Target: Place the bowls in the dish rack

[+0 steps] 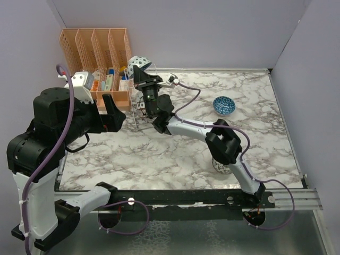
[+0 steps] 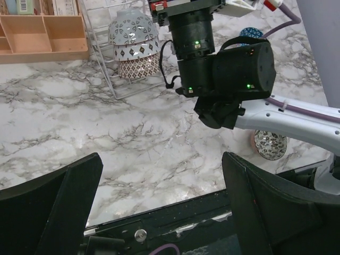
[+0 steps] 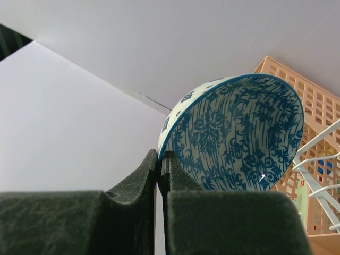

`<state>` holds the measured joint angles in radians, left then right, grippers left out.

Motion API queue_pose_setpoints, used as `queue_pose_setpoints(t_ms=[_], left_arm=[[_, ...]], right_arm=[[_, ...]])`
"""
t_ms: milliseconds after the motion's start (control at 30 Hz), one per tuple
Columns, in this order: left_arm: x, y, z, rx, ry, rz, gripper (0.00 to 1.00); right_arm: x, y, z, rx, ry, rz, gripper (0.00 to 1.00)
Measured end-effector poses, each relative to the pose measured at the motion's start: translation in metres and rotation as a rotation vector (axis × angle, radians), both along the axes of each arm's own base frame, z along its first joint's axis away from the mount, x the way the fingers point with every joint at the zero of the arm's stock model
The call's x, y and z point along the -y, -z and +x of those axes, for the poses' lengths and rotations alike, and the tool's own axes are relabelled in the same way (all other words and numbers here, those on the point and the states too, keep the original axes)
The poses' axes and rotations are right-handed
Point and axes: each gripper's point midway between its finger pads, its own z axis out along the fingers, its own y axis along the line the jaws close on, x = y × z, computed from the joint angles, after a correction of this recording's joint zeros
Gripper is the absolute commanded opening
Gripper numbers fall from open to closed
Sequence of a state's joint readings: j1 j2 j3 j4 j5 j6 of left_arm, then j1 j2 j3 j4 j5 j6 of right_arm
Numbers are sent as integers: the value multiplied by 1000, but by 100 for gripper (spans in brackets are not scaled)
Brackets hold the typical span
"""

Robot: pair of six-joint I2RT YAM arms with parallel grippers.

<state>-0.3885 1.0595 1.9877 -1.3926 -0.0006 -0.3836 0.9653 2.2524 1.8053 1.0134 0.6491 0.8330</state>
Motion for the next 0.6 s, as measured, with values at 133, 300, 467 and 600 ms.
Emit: queue_pose_setpoints(t_ms=[133, 300, 467, 600], left_arm=[[0, 0, -8, 4, 23, 1, 98], [2, 0, -16, 9, 56, -2, 98], [3, 5, -18, -4, 80, 9, 98], [5, 13, -19, -27, 96, 22, 98]], right_arm=[[-1, 14, 1, -29, 63, 47, 1], [7, 27, 2, -52, 116, 92, 1], [15, 45, 5, -49, 139, 121, 1], [16, 70, 10, -80, 148, 111, 1]])
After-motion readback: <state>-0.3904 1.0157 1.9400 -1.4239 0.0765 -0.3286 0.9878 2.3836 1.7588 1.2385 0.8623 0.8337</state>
